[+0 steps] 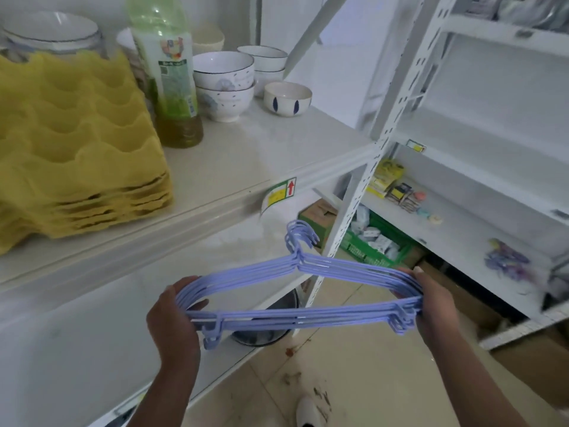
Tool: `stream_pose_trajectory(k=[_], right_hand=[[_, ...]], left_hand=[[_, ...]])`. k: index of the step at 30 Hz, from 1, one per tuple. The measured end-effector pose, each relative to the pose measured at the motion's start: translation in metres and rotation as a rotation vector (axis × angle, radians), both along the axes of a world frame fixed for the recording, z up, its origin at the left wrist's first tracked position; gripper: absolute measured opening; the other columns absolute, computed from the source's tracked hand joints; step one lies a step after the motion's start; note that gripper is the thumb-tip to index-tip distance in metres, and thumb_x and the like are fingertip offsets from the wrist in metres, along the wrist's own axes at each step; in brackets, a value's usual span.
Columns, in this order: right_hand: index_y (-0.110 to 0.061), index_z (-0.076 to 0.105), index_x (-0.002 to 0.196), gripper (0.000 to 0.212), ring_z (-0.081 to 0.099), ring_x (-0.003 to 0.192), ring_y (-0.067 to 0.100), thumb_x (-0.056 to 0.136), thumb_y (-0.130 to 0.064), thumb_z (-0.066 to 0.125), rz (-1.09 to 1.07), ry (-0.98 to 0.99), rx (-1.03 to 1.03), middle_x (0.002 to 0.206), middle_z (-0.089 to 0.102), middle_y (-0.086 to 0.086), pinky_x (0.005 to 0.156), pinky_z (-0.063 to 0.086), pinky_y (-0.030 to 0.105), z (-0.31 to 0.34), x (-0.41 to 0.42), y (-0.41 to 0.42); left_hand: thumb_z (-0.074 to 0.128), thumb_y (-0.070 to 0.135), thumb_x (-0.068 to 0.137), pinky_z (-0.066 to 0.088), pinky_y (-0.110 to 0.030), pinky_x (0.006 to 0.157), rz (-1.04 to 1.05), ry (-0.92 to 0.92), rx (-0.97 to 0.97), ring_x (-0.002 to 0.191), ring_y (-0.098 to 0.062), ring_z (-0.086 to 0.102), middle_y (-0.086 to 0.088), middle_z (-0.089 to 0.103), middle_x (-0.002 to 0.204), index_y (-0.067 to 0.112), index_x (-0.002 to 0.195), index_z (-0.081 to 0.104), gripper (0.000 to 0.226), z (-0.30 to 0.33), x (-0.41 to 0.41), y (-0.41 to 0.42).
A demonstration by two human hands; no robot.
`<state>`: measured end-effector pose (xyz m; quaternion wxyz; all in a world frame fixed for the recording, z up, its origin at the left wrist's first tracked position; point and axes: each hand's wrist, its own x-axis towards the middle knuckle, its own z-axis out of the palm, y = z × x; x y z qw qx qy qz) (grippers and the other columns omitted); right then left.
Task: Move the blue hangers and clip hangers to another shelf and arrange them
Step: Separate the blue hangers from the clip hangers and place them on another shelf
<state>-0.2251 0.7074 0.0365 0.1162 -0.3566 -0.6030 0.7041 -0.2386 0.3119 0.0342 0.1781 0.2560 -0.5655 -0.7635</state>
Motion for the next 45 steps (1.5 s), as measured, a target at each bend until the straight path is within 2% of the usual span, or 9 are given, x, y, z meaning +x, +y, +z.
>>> stream_pose_trajectory(k=[4,9,17,23,26,32,37,41,45], right_hand=[[0.000,0.069,0.114,0.036,0.067,0.105,0.035,0.099,-0.029,0.053,-0.109,0.013,-0.008,0.114,0.069,0.021,0.094,0.052,0.043,0.016,0.028,0.029],[0.005,0.063,0.124,0.043,0.067,0.097,0.034,0.100,-0.028,0.051,-0.241,0.040,-0.039,0.119,0.065,0.024,0.079,0.057,0.034,0.031,0.063,0.078],[-0.009,0.074,0.103,0.037,0.066,0.082,0.025,0.098,-0.039,0.053,-0.355,-0.001,0.011,0.104,0.071,0.011,0.056,0.054,0.025,0.050,0.080,0.187],[-0.025,0.078,0.095,0.035,0.060,0.095,0.040,0.095,-0.048,0.052,-0.375,-0.060,0.078,0.111,0.070,0.005,0.082,0.046,0.049,0.060,0.071,0.279],[-0.022,0.076,0.104,0.036,0.062,0.099,0.035,0.098,-0.045,0.049,-0.402,-0.066,0.067,0.112,0.068,0.004,0.092,0.048,0.051,0.062,0.063,0.315],[-0.021,0.078,0.093,0.033,0.064,0.101,0.031,0.095,-0.044,0.054,-0.404,-0.075,-0.009,0.113,0.070,0.008,0.097,0.050,0.051,0.058,0.036,0.373],[-0.012,0.074,0.098,0.033,0.066,0.095,0.033,0.097,-0.038,0.053,-0.371,-0.016,0.015,0.106,0.071,0.016,0.087,0.052,0.047,0.052,-0.011,0.405],[-0.017,0.075,0.090,0.033,0.067,0.090,0.030,0.095,-0.043,0.056,-0.371,0.011,0.042,0.101,0.072,0.013,0.083,0.054,0.044,0.062,-0.070,0.435],[-0.019,0.065,0.076,0.034,0.060,0.081,0.029,0.096,-0.045,0.055,-0.449,-0.019,0.014,0.089,0.065,0.008,0.094,0.047,0.048,0.083,-0.144,0.481]], left_hand=[[0.038,0.019,0.096,0.059,-0.022,0.061,-0.070,-0.003,0.000,0.072,-0.018,0.068,0.003,0.073,0.079,0.005,0.088,0.072,0.037,0.006,-0.007,0.035],[0.039,0.015,0.096,0.058,-0.020,0.061,-0.170,0.023,-0.003,0.077,-0.018,0.069,-0.008,0.072,0.090,0.002,0.091,0.071,0.035,0.016,-0.020,0.102],[0.036,0.022,0.095,0.052,-0.035,0.069,-0.324,-0.027,-0.050,0.085,-0.033,0.069,-0.014,0.072,0.097,0.006,0.092,0.073,0.041,0.039,-0.059,0.240],[0.043,0.015,0.094,0.046,-0.035,0.057,-0.444,0.057,-0.220,0.067,-0.029,0.060,0.006,0.070,0.071,0.025,0.077,0.072,0.035,0.050,-0.096,0.335],[0.045,0.015,0.094,0.056,-0.046,0.069,-0.478,0.063,-0.235,0.084,-0.030,0.067,0.009,0.073,0.080,0.023,0.083,0.074,0.032,0.050,-0.112,0.373],[0.043,0.019,0.097,0.052,-0.047,0.088,-0.506,0.078,-0.263,0.099,-0.027,0.066,-0.003,0.072,0.101,0.019,0.088,0.074,0.033,0.054,-0.143,0.421],[0.045,0.012,0.098,0.057,-0.020,0.056,-0.465,0.099,-0.181,0.082,-0.022,0.066,-0.015,0.069,0.100,0.007,0.089,0.072,0.029,0.056,-0.191,0.460],[0.046,0.026,0.097,0.056,-0.047,0.083,-0.484,0.125,-0.164,0.092,-0.030,0.068,-0.011,0.072,0.101,0.018,0.083,0.075,0.033,0.052,-0.253,0.498],[0.039,0.024,0.100,0.048,-0.039,0.080,-0.484,0.199,-0.187,0.096,-0.032,0.066,-0.006,0.073,0.095,0.019,0.082,0.073,0.039,0.063,-0.324,0.539]])
